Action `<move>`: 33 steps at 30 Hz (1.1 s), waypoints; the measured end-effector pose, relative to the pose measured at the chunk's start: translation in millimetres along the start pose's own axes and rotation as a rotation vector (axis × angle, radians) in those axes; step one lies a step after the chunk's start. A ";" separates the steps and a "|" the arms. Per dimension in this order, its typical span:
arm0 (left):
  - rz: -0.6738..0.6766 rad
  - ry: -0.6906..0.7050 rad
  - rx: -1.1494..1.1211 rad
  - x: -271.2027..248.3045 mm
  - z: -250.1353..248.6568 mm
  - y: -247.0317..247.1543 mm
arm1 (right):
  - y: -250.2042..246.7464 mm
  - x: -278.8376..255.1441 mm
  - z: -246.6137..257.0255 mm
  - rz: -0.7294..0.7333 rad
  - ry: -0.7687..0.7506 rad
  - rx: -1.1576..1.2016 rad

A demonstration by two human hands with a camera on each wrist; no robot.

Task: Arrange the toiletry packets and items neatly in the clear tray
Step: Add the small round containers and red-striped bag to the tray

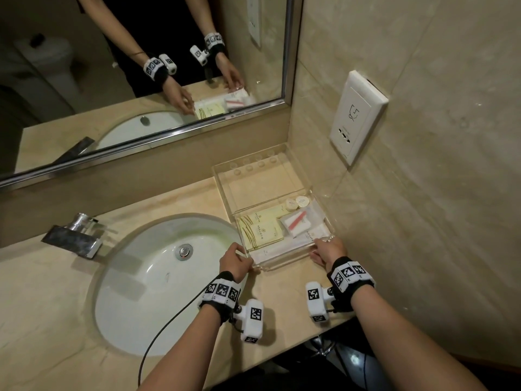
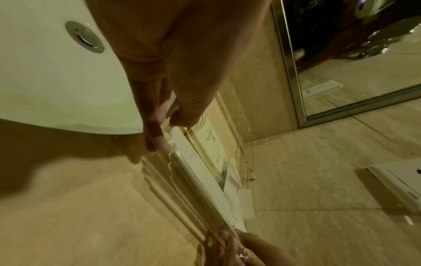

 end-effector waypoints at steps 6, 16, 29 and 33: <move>-0.052 0.030 -0.029 -0.4 -3.3 -1.0 | 2.1 -10.6 0.1 0.030 -0.013 0.062; -0.077 0.025 -0.103 13.7 -3.9 -6.5 | 13.3 -7.9 14.4 0.057 -0.051 0.035; -0.115 -0.019 -0.147 49.9 -3.1 -16.5 | 37.6 -17.5 40.3 0.111 -0.062 0.094; -0.153 -0.052 -0.224 63.4 -4.0 -19.7 | 45.0 -10.2 52.4 0.120 -0.060 0.081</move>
Point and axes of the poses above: each hand's wrist, its own x-axis towards the middle knuckle, its own y-axis out of the palm, z = x × y, the point moved 1 cm from there along x, towards the middle knuckle, and after that the axes turned 15 degrees about y, right-handed, at the moved point
